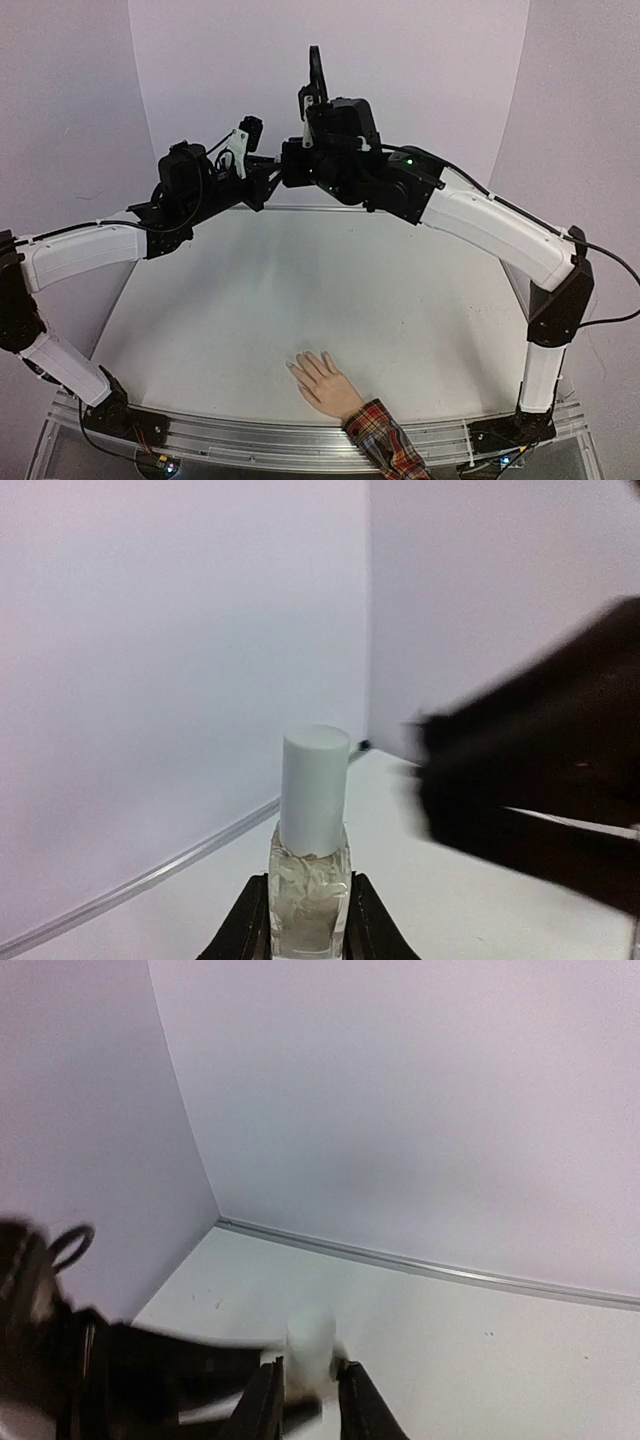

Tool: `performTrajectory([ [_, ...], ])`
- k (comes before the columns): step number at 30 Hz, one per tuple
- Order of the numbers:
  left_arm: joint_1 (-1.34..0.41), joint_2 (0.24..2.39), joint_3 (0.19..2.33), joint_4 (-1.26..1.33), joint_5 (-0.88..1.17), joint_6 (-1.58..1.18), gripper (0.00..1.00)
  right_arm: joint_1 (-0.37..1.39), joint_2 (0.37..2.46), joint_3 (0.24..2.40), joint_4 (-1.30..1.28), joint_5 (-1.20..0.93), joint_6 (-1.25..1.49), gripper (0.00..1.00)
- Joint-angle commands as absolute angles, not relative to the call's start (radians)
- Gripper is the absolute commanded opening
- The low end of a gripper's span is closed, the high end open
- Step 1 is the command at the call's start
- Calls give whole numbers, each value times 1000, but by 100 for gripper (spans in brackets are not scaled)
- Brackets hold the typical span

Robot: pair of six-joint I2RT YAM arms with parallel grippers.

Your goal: Paint the nails

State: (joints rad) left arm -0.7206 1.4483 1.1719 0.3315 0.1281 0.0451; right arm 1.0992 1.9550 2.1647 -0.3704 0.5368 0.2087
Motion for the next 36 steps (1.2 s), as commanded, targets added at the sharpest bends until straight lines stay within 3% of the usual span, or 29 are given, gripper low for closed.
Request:
performTrajectory([
  [1, -661, 1473, 1212, 404, -71, 21, 0, 1152, 1932, 2239, -488, 640, 223, 36],
  [6, -661, 1423, 1159, 376, 125, 27, 0, 1116, 1815, 2140, -486, 399, 115, 68],
  [12, -660, 1297, 1065, 373, 515, 6, 0, 999, 1664, 1961, -476, -123, 47, 79],
  [17, -660, 1254, 1068, 385, 861, -123, 0, 902, 1617, 1897, -448, -667, 8, 78],
  [20, -660, 1266, 1087, 414, 993, -201, 0, 878, 1626, 1900, -430, -854, -41, 74],
  [23, -660, 1279, 1091, 474, 1063, -266, 0, 878, 1651, 1919, -403, -928, -46, 70],
  [29, -660, 1303, 1116, 507, 1097, -298, 0, 877, 1744, 2014, -382, -1011, -8, 52],
  [36, -660, 1319, 1122, 531, 1120, -326, 0, 876, 1794, 2062, -362, -1010, 50, 49],
])
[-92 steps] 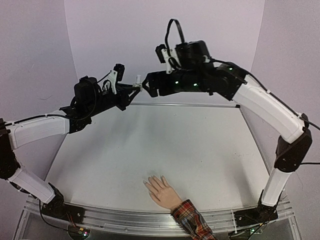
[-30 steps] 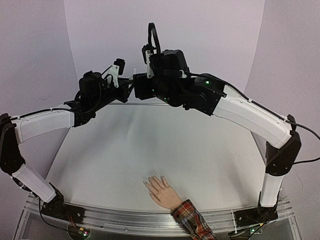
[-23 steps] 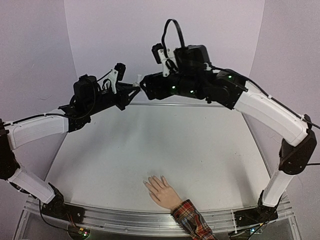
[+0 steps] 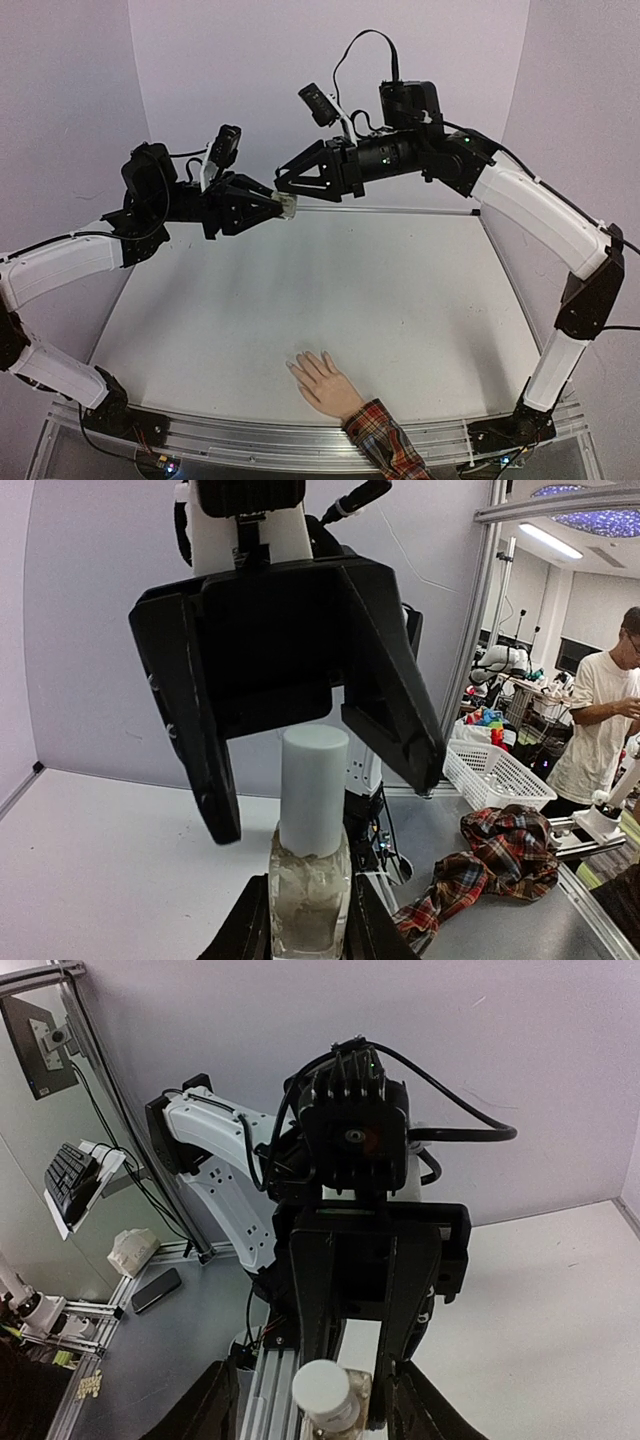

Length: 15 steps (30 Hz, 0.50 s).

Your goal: Paint the nails

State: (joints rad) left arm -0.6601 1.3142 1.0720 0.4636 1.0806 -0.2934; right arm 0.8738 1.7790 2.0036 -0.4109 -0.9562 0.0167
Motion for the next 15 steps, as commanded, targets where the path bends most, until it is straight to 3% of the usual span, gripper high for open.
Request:
performTrajectory([
  [1, -660, 1319, 1122, 534, 1121, -326, 0, 877, 1798, 2063, -361, -1006, 51, 46],
  [3, -660, 1319, 1121, 537, 1119, -328, 0, 876, 1802, 2063, -360, -997, 51, 38],
  [9, -660, 1300, 1117, 477, 994, -264, 0, 878, 1784, 2036, -357, -928, 67, 1],
  [12, -660, 1276, 1115, 398, 771, -185, 0, 879, 1757, 1984, -357, -792, 76, 0],
  [15, -660, 1274, 1133, 295, 508, -116, 0, 898, 1728, 1938, -359, -528, 94, 0],
])
